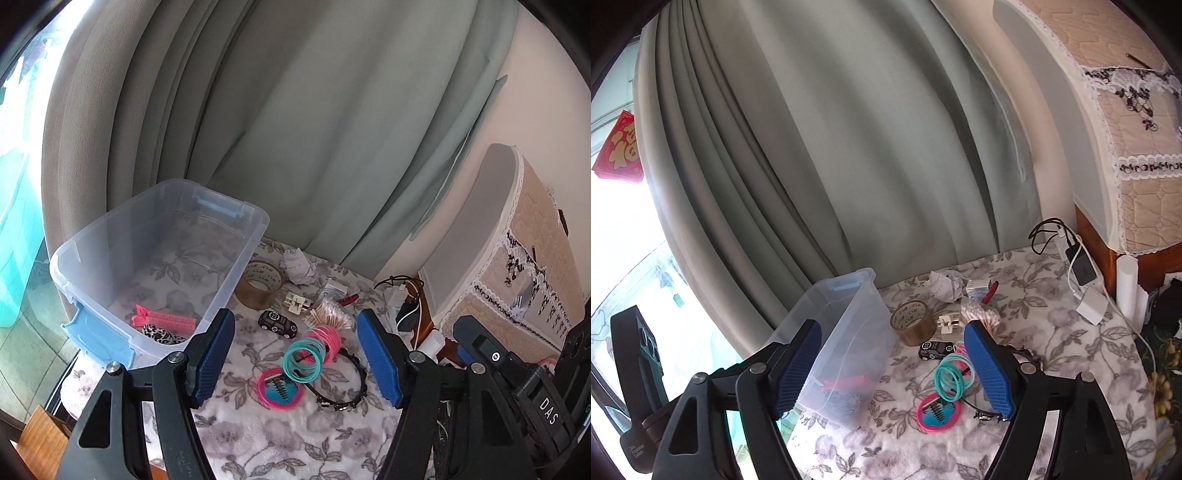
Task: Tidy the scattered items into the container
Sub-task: 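Withdraw both tools from the box back toward the remaining items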
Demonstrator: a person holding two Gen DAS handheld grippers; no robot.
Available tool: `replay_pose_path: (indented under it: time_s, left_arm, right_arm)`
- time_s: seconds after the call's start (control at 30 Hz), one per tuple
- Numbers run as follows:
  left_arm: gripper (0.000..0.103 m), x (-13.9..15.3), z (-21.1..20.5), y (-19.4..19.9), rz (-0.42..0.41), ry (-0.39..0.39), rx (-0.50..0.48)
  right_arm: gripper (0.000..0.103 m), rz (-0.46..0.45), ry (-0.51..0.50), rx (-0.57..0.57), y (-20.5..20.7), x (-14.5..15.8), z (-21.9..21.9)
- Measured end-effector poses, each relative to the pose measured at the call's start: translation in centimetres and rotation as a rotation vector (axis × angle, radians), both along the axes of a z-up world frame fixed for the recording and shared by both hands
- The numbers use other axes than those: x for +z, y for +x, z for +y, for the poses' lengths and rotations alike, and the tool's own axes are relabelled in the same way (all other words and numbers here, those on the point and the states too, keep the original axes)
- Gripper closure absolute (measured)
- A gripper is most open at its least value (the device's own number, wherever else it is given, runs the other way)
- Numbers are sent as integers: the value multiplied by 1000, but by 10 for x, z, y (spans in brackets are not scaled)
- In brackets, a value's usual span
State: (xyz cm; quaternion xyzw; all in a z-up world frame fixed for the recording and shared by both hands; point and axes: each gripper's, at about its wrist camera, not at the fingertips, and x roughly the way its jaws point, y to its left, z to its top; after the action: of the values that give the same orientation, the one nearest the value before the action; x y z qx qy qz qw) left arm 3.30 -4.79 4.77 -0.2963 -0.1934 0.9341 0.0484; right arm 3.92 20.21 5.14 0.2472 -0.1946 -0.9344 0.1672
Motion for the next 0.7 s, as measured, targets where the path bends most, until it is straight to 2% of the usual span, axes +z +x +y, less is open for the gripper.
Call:
replay_pose_path:
  time_s: [0.1, 0.17, 0.4, 0.6, 0.7]
  left_arm:
    - [33, -4, 14, -5, -13, 15, -25]
    - [33, -13, 22, -12, -49, -8, -34]
    - [33, -44, 52, -36, -175, -90, -65]
    - [33, -73, 65, -50, -258, -168, -68]
    - [33, -85, 67, -55, -290, -177, -59]
  right_arm:
    - [8, 19, 10, -47, 5, -3, 18]
    - [0, 23, 5, -76, 7, -6, 30]
    - [0, -6, 32, -141, 2, -25, 61]
    - [0, -120, 22, -146, -14, -60, 78]
    - [0, -189, 36, -143, -24, -79, 82]
